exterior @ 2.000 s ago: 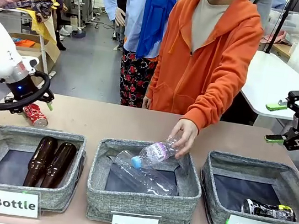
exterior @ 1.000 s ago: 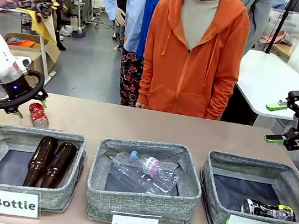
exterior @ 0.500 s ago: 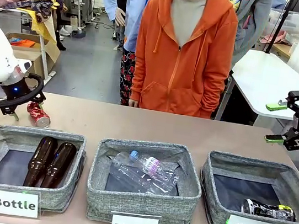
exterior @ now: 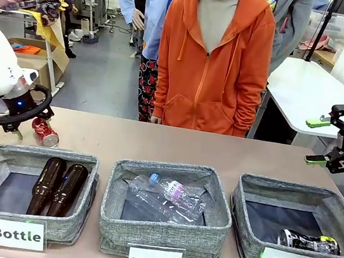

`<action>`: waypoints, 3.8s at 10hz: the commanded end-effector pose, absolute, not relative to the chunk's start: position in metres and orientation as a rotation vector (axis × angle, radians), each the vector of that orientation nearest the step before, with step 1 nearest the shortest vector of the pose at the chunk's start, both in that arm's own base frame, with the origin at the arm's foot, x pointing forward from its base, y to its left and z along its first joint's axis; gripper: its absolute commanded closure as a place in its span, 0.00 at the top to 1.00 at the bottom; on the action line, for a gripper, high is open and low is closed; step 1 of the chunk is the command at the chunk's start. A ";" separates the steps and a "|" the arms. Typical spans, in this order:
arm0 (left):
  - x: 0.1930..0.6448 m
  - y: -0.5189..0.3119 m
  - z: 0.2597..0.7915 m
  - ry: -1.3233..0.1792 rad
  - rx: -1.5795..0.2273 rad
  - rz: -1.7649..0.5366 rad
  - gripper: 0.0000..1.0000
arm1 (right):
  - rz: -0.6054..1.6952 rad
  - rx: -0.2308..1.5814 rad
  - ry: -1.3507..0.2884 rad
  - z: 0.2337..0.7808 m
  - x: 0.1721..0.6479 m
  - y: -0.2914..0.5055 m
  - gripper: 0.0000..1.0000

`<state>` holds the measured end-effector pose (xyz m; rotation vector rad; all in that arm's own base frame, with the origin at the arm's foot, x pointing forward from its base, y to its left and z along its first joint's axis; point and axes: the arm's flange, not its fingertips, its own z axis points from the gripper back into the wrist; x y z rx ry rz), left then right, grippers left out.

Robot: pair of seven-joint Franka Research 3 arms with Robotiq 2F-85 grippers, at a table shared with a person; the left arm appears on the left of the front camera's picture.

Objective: Sort the can waste into the basket.
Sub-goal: Pick up the can waste from the table and place it in the right Fabric basket.

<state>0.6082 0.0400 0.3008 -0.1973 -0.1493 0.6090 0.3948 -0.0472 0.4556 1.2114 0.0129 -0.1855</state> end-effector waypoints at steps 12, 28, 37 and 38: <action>0.595 0.000 0.297 -0.178 0.054 0.291 1.00 | -0.181 1.202 0.027 0.460 0.396 -0.050 1.00; 0.549 0.042 0.393 -0.231 -0.140 0.215 0.00 | -0.181 1.202 0.027 0.460 0.396 -0.050 1.00; 0.436 0.035 0.457 -0.203 -0.350 -0.187 0.00 | -0.181 1.202 0.027 0.460 0.396 -0.050 1.00; 0.436 0.035 0.457 -0.203 -0.350 -0.187 0.00 | -0.181 1.202 0.027 0.460 0.396 -0.050 1.00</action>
